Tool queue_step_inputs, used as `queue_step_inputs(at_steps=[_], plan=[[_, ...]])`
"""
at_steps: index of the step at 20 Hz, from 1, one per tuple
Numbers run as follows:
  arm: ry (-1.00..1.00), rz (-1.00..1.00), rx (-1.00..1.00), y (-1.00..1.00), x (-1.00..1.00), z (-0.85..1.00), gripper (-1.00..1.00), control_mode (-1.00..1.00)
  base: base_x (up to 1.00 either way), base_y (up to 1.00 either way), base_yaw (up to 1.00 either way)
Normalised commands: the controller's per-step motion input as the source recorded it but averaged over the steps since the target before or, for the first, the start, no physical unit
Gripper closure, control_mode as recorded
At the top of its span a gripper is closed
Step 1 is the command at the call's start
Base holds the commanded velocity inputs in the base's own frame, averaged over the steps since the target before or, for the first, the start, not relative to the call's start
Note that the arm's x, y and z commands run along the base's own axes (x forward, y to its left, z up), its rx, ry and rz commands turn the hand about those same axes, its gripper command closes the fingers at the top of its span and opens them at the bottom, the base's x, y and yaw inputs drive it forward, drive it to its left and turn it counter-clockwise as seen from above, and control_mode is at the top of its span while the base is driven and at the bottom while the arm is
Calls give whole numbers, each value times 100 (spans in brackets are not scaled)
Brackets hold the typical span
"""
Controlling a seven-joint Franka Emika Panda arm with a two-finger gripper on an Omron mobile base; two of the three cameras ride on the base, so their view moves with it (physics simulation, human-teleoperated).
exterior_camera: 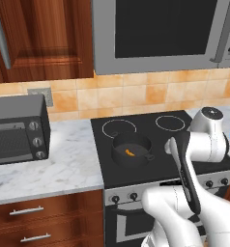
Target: Retrieve the frozen meat and place it in the pot on a burner. Then turn the burner on.
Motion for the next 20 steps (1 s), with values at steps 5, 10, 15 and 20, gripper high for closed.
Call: queue_step_inputs(at_steps=[5, 10, 15, 20], plan=[[0, 0, 0, 0, 0, 0, -100, -100, 0, 0, 0], [0, 0, 0, 0, 0, -2, -100, -100, 0, 0, 0], [0, 0, 0, 0, 0, 0, -100, -100, 0, 0, 0], [0, 0, 0, 0, 0, 0, -100, 100, 0, -5, 0]])
